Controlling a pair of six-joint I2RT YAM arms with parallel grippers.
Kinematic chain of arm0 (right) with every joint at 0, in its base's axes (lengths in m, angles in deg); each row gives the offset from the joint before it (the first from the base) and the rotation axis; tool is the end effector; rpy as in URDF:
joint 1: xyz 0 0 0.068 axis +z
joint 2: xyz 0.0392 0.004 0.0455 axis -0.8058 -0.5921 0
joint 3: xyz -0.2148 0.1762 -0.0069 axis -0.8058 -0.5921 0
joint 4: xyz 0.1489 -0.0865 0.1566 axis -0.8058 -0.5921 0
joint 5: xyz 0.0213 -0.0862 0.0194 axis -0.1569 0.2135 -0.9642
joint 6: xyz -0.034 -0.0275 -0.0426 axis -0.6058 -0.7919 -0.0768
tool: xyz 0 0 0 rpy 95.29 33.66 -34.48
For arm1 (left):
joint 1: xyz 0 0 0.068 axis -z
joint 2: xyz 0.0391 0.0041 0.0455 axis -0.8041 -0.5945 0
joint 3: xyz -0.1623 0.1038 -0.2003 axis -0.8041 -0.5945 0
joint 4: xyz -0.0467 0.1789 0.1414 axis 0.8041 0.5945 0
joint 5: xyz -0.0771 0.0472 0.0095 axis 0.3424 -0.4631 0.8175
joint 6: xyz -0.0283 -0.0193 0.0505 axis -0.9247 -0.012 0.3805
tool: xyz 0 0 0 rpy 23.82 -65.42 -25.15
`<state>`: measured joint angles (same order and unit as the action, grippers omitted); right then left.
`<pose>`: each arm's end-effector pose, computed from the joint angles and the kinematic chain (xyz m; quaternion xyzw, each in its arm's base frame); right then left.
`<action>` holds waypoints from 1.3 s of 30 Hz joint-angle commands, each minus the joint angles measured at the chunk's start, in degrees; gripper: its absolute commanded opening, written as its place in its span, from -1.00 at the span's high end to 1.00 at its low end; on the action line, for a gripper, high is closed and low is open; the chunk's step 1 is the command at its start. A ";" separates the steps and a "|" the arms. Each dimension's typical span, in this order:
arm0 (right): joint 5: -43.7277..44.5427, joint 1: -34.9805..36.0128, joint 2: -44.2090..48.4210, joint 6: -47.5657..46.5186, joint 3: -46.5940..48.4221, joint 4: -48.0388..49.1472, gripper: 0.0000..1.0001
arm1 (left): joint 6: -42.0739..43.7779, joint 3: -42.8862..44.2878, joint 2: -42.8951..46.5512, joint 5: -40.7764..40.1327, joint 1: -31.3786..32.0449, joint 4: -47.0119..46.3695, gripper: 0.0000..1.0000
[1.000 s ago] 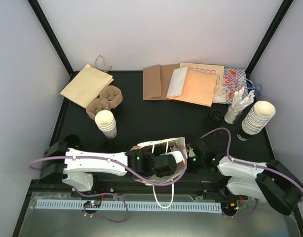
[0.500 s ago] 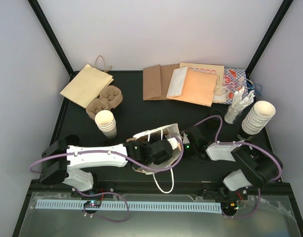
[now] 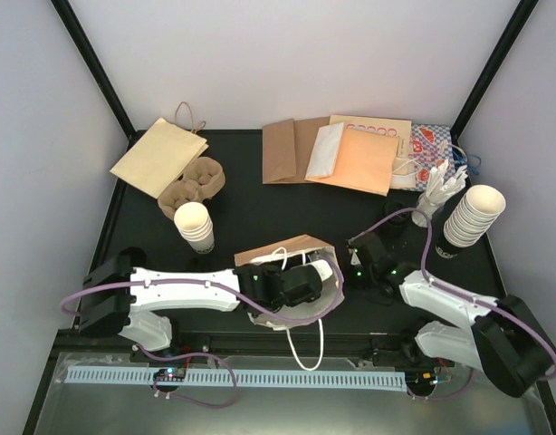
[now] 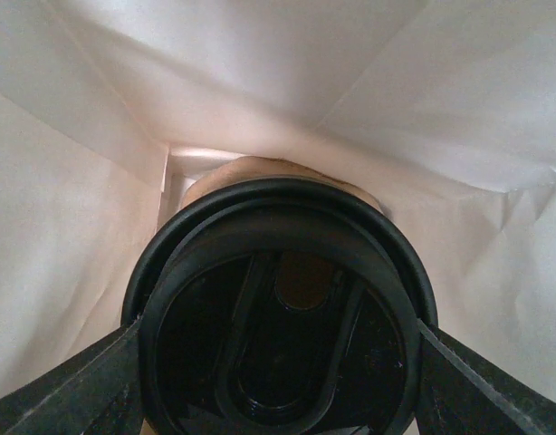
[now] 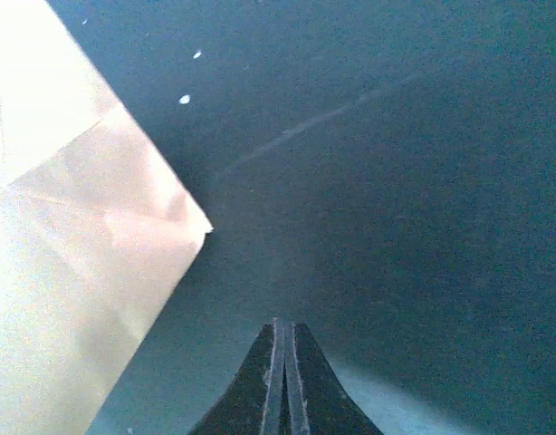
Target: Pack the takeout coffee
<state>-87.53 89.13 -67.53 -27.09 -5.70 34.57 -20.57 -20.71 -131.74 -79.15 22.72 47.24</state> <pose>0.1364 0.1111 0.1579 0.0309 0.9439 0.2871 0.1600 0.0874 -0.2597 0.2425 0.4838 0.7863 0.0069 0.3843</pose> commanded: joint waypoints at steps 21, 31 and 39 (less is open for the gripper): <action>12.50 -1.01 12.00 -19.35 13.42 -14.54 0.84 | -4.59 6.56 -10.85 -18.27 9.35 9.56 0.24; 14.21 -4.15 -5.68 -18.10 25.47 -13.76 0.80 | -7.26 8.85 -12.64 -20.21 9.53 14.19 0.24; 4.33 -6.58 -20.96 -21.45 36.79 -15.51 0.42 | -7.33 8.55 -12.56 -20.14 9.53 13.73 0.24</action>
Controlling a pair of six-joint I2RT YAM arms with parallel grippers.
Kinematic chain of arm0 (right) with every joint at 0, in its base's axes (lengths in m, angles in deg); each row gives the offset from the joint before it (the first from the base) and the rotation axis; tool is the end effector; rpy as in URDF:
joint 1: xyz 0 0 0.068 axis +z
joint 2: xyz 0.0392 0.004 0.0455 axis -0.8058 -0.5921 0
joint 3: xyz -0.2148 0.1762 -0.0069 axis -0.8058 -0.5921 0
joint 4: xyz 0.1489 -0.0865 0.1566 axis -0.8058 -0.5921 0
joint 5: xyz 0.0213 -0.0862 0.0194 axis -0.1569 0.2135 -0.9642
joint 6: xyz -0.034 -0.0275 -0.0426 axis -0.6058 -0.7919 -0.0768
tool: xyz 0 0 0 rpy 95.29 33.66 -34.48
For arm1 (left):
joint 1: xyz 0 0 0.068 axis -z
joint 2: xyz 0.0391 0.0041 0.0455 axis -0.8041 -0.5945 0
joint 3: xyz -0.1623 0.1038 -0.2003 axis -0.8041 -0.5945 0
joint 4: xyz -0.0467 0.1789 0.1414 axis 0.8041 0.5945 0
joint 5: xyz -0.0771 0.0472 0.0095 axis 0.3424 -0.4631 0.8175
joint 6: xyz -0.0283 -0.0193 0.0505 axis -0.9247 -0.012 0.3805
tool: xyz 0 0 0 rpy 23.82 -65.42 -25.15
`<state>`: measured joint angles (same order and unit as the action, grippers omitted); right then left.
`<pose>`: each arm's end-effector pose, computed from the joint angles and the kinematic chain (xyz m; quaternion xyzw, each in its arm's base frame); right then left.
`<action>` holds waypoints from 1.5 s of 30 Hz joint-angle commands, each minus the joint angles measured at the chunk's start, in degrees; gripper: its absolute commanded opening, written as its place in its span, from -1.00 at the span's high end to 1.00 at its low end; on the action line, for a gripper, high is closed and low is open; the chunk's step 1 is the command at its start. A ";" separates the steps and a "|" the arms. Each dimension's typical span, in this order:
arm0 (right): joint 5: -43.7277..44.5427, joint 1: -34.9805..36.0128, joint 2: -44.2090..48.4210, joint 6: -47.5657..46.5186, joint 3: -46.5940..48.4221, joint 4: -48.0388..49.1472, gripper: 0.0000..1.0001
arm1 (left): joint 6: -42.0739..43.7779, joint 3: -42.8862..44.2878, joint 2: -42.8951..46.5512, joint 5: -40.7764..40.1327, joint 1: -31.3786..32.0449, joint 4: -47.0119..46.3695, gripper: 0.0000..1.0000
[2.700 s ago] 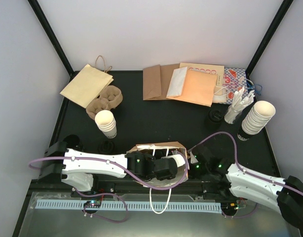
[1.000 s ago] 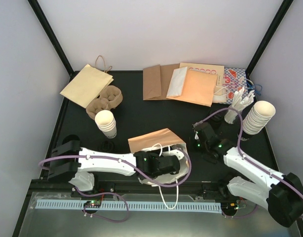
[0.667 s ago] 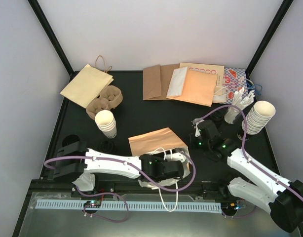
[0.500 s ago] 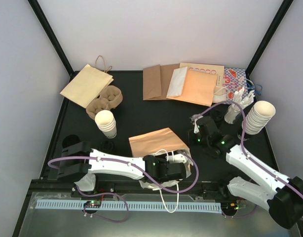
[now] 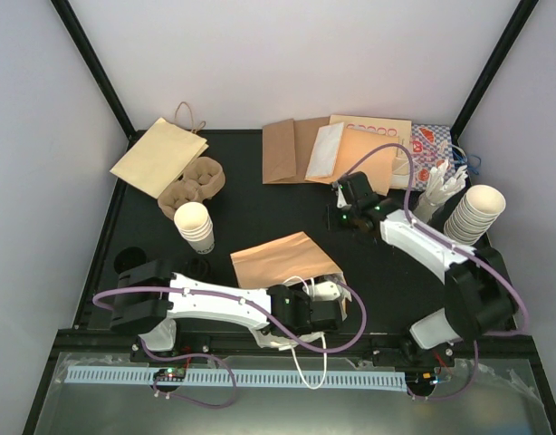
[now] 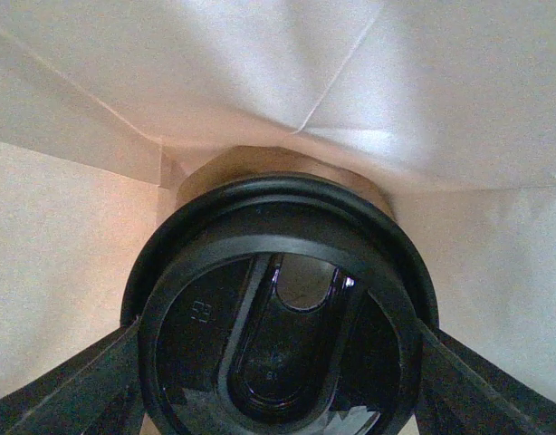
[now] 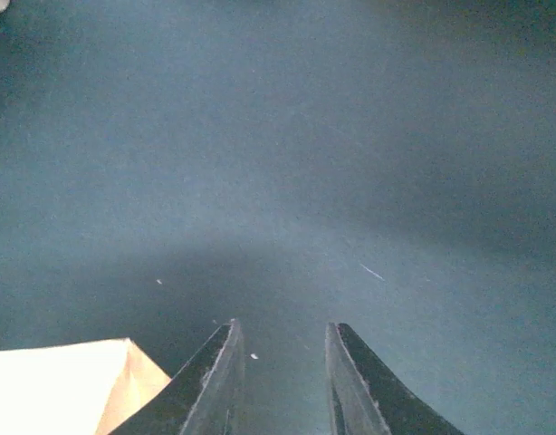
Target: Pack the takeout coffee
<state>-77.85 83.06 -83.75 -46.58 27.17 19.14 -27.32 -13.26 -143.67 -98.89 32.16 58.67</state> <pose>0.2366 0.1376 0.2396 -0.0542 0.9455 0.1787 0.2667 0.0570 -0.2900 0.2212 0.4922 0.7481 0.1691 0.4117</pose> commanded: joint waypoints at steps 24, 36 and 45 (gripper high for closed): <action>-29.78 -1.22 -30.87 0.51 15.45 4.92 0.25 | 0.16 0.88 -0.81 0.16 -0.07 1.42 0.25; -33.66 -1.03 -34.14 0.88 12.19 7.35 0.49 | 0.22 1.19 -1.07 0.21 -0.08 1.39 0.25; -36.64 -1.11 -33.83 0.42 9.71 9.00 0.57 | 0.41 1.31 -1.11 0.19 -0.08 1.24 0.25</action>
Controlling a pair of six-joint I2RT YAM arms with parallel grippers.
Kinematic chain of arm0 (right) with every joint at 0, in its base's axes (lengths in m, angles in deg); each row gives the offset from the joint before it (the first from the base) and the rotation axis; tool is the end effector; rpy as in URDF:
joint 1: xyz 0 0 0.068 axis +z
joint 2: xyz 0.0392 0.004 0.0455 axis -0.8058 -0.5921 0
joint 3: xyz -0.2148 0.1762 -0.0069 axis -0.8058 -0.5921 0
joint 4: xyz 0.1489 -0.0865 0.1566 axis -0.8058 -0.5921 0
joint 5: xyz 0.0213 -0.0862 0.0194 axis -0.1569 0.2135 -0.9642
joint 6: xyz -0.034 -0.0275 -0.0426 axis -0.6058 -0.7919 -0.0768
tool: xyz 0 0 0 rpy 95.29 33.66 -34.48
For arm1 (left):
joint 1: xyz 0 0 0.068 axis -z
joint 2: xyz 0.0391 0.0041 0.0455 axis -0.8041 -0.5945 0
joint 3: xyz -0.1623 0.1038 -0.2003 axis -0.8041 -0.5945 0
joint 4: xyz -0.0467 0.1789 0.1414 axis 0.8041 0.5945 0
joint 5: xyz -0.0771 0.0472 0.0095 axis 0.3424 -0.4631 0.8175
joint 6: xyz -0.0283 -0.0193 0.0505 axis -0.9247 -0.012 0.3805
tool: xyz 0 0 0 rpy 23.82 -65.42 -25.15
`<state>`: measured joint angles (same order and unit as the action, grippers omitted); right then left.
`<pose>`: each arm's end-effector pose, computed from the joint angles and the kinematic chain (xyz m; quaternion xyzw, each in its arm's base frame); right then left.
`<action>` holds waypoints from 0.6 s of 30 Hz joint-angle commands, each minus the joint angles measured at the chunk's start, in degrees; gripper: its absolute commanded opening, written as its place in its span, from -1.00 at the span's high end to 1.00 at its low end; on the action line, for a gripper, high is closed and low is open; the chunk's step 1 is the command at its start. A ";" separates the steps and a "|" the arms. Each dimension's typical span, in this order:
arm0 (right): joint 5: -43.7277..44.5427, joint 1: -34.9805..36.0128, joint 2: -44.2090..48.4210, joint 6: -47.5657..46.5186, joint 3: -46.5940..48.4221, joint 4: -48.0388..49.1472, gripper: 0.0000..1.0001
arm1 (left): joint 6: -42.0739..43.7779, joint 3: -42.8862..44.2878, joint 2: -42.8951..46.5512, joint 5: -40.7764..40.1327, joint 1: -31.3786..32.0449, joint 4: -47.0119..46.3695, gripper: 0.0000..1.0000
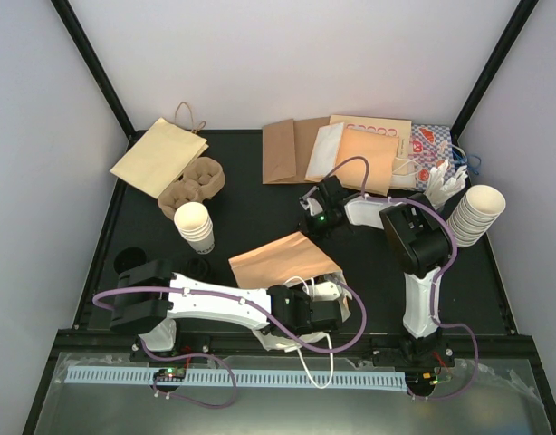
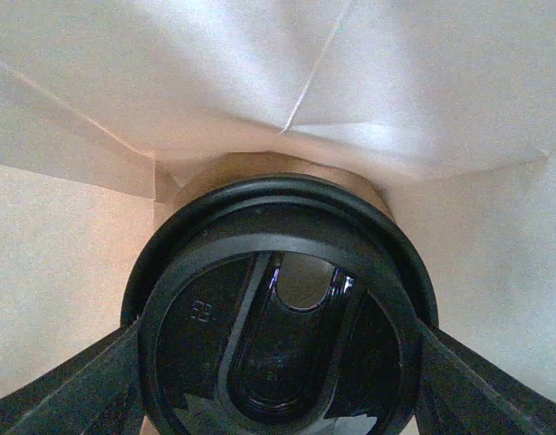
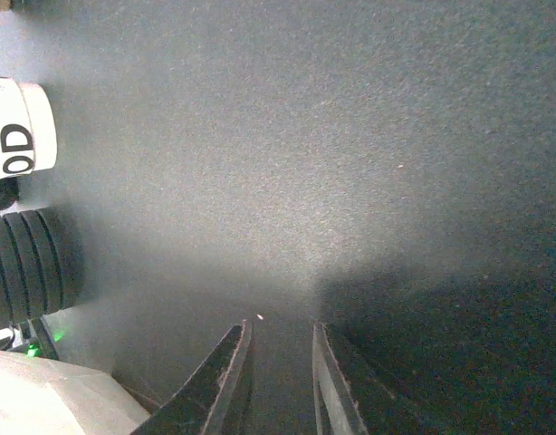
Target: Pack the takeout coffee
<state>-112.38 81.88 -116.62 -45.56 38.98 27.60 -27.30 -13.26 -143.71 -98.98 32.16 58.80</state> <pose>0.3095 0.1987 0.1371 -0.0938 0.9184 0.3832 0.0313 0.0571 -0.2899 0.2210 0.4927 0.7476 0.1707 0.4113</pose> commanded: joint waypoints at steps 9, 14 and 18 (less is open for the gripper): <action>-7.89 0.53 -0.27 -1.81 -5.18 2.45 0.59 | 0.65 1.40 -1.55 0.16 -0.08 1.23 0.25; -8.30 0.69 0.48 -1.96 -6.09 2.13 0.62 | 0.82 1.77 -1.76 0.40 -0.33 2.14 0.26; -8.60 0.93 2.38 -1.63 -7.51 2.27 0.63 | 0.16 2.49 -1.96 1.83 -0.56 3.72 0.27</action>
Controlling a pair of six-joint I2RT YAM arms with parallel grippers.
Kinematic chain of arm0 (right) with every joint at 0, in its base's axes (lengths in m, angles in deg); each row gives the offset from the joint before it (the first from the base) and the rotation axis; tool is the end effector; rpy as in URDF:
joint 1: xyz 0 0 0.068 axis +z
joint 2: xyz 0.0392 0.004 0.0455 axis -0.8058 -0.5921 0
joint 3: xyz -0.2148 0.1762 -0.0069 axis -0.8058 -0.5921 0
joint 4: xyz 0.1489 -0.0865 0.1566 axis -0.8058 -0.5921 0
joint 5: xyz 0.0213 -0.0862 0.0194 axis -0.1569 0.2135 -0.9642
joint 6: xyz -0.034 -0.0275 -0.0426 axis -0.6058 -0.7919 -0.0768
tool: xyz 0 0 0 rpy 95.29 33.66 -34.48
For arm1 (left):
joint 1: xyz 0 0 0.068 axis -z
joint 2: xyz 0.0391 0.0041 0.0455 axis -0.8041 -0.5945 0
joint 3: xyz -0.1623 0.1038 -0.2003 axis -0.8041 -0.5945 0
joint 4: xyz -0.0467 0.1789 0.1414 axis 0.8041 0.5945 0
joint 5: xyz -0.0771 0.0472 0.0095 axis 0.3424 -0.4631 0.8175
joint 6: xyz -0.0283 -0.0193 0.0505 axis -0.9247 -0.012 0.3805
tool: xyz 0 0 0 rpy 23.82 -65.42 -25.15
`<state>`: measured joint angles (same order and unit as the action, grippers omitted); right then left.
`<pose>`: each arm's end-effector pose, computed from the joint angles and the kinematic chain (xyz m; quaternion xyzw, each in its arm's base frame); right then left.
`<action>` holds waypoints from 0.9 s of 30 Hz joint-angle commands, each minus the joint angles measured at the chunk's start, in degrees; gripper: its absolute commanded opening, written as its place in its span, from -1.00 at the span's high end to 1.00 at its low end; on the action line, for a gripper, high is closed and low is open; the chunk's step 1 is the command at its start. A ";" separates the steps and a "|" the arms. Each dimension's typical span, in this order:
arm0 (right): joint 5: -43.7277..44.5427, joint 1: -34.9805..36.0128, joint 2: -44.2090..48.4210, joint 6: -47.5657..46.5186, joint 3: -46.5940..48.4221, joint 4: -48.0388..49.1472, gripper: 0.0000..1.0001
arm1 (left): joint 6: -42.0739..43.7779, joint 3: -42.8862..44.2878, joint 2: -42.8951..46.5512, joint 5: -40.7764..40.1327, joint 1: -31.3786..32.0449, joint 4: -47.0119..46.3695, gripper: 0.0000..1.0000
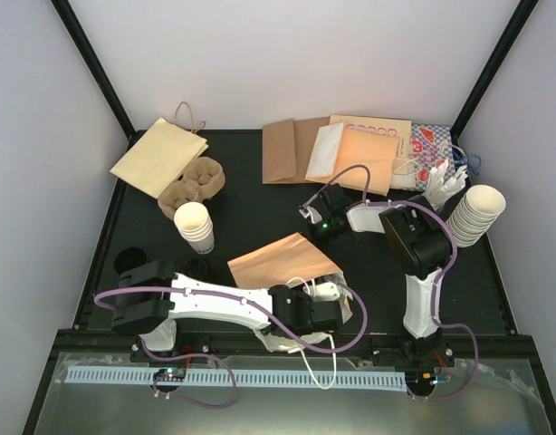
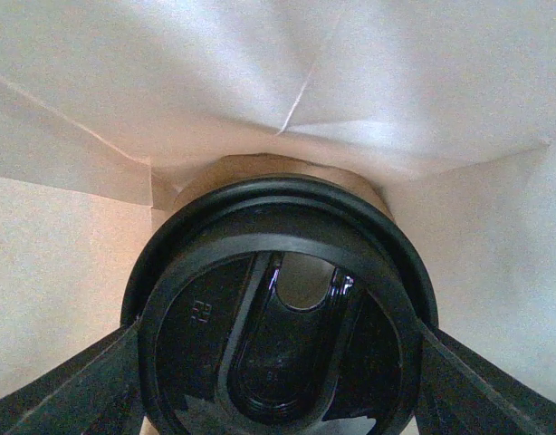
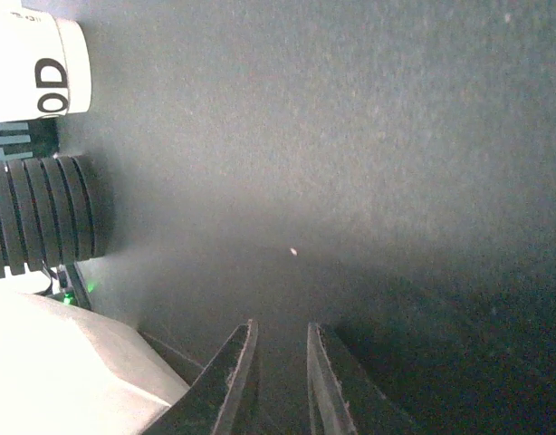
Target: Pack the takeout coffee
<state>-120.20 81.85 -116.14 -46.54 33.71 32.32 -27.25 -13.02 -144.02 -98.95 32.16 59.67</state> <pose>0.2945 0.1956 0.1267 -0.1139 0.8927 0.4359 0.0019 0.0570 -0.2896 0.2201 0.4965 0.7463 0.1765 0.4066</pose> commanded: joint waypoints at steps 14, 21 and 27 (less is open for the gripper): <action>1.10 1.28 10.88 1.85 -8.85 -2.04 0.70 | -1.66 0.84 -2.47 5.63 -2.87 4.74 0.28; 2.32 1.27 13.49 1.79 -10.06 -4.02 0.70 | -1.57 -1.92 -1.51 7.98 -4.74 1.71 0.29; 11.88 0.83 18.39 0.46 -9.25 -10.14 0.68 | -2.02 -1.83 0.41 10.85 -6.72 1.54 0.29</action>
<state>-112.79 82.07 -102.35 -45.12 24.29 28.13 -28.04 -12.98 -143.91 -95.87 28.40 60.13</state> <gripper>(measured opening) 0.154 0.753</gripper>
